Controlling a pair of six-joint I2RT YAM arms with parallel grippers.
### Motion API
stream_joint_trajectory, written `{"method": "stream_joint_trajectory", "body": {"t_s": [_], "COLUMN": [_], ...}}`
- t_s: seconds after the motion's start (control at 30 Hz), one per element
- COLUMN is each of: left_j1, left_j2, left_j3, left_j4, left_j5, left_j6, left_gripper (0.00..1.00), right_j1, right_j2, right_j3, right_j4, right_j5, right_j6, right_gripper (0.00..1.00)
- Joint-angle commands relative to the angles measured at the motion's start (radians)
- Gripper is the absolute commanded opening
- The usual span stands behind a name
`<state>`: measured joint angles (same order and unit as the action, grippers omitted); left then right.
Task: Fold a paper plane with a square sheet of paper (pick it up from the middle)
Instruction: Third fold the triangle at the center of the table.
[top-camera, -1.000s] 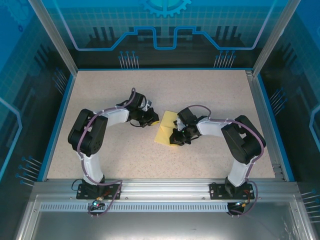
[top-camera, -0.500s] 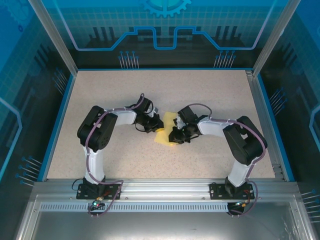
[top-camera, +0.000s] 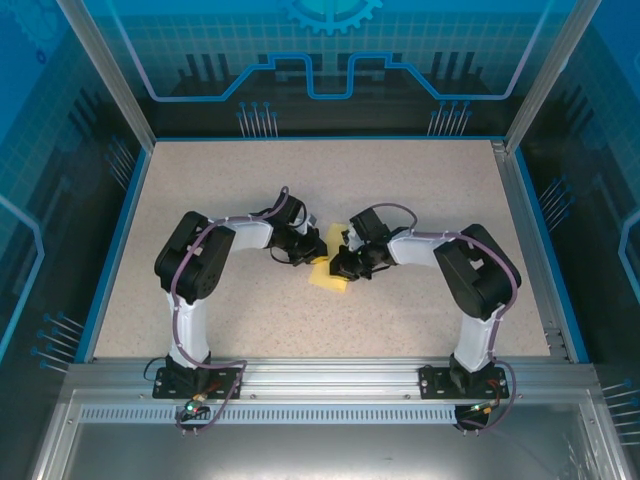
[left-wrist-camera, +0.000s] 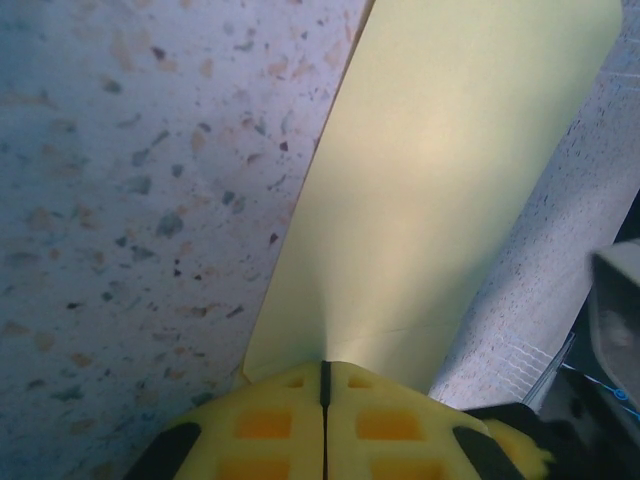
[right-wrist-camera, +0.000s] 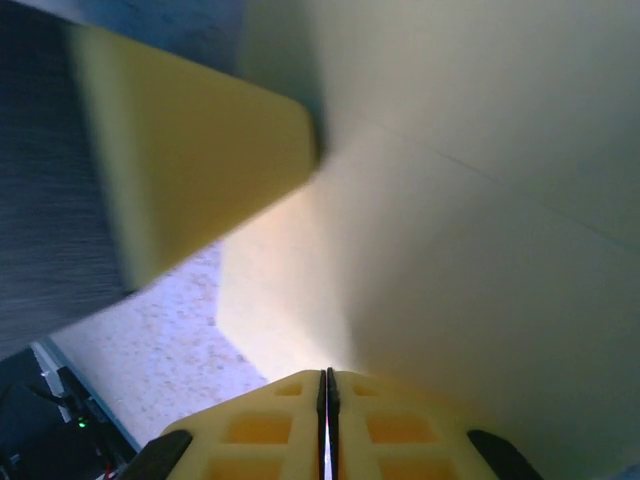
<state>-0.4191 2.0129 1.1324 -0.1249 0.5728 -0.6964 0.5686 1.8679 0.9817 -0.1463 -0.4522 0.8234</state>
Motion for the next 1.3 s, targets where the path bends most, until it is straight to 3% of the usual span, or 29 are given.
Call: {"method": "stream_joint_trajectory", "body": {"t_s": [0.0,0.47,1.27], "left_j1": [0.003,0.003,0.002], "left_j2": [0.015,0.019,0.009], "left_j3": [-0.017,-0.043,-0.051], "left_j4": [-0.033,-0.024,-0.019], "left_j5": [-0.025,-0.048,-0.048], "left_j6": [0.020,-0.005,-0.012], "left_gripper": [0.06,0.04,0.03], "right_j1": [-0.006,-0.009,-0.015], "right_j2": [0.016,-0.074,-0.146], "right_j3": [-0.033,-0.097,-0.276], "right_j4": [0.000,-0.023,0.118], "right_j5": [-0.013,-0.046,-0.051], "right_j6": [0.001,-0.024,0.042], "right_gripper": [0.12,0.13,0.15]}}
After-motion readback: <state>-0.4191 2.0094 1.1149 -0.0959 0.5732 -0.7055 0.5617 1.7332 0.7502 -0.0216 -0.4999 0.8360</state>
